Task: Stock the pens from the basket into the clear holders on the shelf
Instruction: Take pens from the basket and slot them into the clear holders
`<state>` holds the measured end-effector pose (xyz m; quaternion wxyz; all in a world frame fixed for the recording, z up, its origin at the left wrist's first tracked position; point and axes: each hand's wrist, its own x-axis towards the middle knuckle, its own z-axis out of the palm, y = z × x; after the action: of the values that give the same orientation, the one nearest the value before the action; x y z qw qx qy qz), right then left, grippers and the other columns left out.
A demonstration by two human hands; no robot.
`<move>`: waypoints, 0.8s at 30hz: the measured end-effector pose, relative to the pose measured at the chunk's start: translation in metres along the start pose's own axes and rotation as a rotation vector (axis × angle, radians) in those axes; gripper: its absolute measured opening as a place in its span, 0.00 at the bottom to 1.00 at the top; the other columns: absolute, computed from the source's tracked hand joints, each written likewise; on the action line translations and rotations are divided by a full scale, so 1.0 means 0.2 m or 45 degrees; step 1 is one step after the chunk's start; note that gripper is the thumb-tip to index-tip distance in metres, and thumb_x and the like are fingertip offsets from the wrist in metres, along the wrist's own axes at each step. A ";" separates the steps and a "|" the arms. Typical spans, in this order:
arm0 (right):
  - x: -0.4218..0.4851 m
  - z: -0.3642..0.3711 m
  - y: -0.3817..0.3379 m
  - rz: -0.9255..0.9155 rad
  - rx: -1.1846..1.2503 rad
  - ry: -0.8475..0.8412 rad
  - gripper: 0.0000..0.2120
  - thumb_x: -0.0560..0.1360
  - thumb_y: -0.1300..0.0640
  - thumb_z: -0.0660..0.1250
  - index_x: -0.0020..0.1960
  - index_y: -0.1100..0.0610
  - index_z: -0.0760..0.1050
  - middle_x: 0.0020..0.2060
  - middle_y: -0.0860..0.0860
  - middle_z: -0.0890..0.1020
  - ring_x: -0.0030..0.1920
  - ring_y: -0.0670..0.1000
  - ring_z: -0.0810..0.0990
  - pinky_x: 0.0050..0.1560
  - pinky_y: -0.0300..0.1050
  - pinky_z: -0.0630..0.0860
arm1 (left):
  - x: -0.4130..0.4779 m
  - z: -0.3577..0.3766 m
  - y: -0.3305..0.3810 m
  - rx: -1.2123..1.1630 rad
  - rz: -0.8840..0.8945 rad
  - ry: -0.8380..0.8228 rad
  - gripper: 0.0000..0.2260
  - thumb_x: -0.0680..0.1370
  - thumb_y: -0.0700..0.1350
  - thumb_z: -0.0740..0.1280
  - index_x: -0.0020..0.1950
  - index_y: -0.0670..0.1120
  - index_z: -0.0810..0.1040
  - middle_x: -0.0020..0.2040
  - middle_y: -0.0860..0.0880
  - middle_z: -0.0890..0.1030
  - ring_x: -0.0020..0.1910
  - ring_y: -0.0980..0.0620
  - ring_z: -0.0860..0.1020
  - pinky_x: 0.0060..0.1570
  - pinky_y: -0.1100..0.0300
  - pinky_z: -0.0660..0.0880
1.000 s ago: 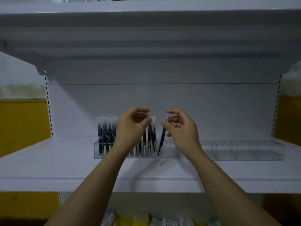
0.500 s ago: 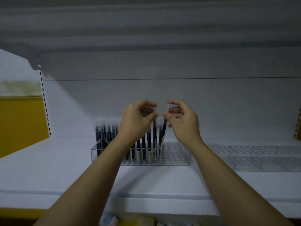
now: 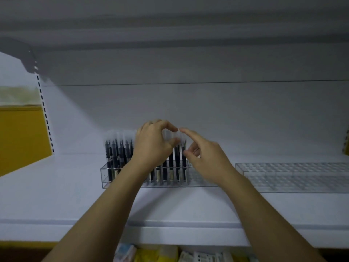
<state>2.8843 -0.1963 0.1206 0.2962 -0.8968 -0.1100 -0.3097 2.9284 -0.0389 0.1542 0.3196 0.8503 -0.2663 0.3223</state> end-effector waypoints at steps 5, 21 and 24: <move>-0.04 -0.01 -0.02 0.036 -0.029 -0.051 0.34 0.78 0.52 0.66 0.74 0.32 0.50 0.46 0.42 0.77 0.44 0.44 0.79 0.51 0.47 0.79 | -0.03 -0.01 -0.01 0.079 0.085 0.022 0.12 0.76 0.52 0.69 0.58 0.53 0.78 0.61 0.53 0.78 0.64 0.51 0.72 0.73 0.52 0.57; -0.35 -0.16 -0.17 0.078 -0.321 -0.038 0.30 0.77 0.48 0.66 0.75 0.42 0.58 0.67 0.45 0.68 0.65 0.49 0.70 0.64 0.48 0.70 | -0.42 -0.11 0.09 0.204 0.205 0.072 0.17 0.76 0.49 0.69 0.64 0.52 0.76 0.62 0.52 0.77 0.63 0.50 0.72 0.69 0.54 0.61; -0.46 -0.17 -0.20 0.075 -0.326 -0.047 0.29 0.77 0.48 0.66 0.74 0.42 0.58 0.66 0.45 0.68 0.65 0.48 0.70 0.63 0.47 0.70 | -0.54 -0.10 0.11 0.165 0.186 0.038 0.17 0.75 0.48 0.70 0.64 0.52 0.77 0.60 0.52 0.78 0.61 0.50 0.74 0.65 0.53 0.65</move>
<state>2.7799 -0.1859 0.1036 0.1860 -0.9357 -0.0488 -0.2959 2.8360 -0.0112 0.0967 0.2433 0.8426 -0.3015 0.3740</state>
